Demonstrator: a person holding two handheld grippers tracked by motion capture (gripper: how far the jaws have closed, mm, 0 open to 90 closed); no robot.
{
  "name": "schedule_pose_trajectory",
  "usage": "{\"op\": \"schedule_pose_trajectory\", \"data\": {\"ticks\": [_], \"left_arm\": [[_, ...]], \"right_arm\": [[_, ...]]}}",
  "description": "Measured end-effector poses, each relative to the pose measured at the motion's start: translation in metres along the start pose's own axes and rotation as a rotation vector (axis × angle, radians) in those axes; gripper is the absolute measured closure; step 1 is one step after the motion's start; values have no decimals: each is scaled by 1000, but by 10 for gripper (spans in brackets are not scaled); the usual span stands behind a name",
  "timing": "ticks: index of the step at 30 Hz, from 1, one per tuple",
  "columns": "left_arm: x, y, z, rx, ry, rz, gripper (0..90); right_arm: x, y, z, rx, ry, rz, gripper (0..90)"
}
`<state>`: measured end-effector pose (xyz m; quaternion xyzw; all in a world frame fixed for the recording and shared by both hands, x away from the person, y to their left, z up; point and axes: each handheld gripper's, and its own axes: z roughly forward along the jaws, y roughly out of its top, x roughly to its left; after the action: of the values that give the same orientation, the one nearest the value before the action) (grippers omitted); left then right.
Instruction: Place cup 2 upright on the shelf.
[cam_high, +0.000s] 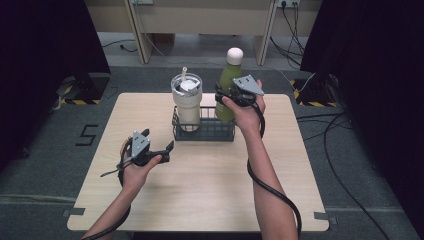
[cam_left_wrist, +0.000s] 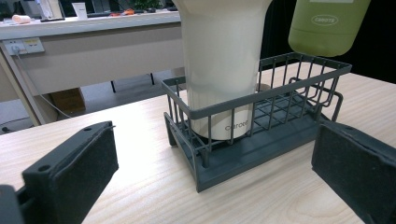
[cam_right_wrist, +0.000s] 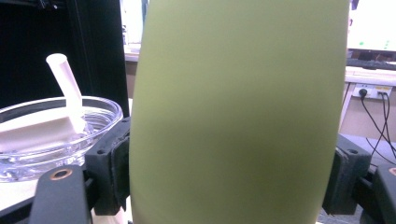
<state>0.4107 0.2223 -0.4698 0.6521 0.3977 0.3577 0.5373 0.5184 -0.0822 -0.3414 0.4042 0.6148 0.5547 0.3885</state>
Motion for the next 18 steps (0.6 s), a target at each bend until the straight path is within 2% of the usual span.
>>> {"op": "schedule_pose_trajectory", "data": {"ticks": [18], "left_arm": [[2,-1,0,2,-1,0,0]], "right_arm": [[3,-15,25,66,-9,4,216]]}}
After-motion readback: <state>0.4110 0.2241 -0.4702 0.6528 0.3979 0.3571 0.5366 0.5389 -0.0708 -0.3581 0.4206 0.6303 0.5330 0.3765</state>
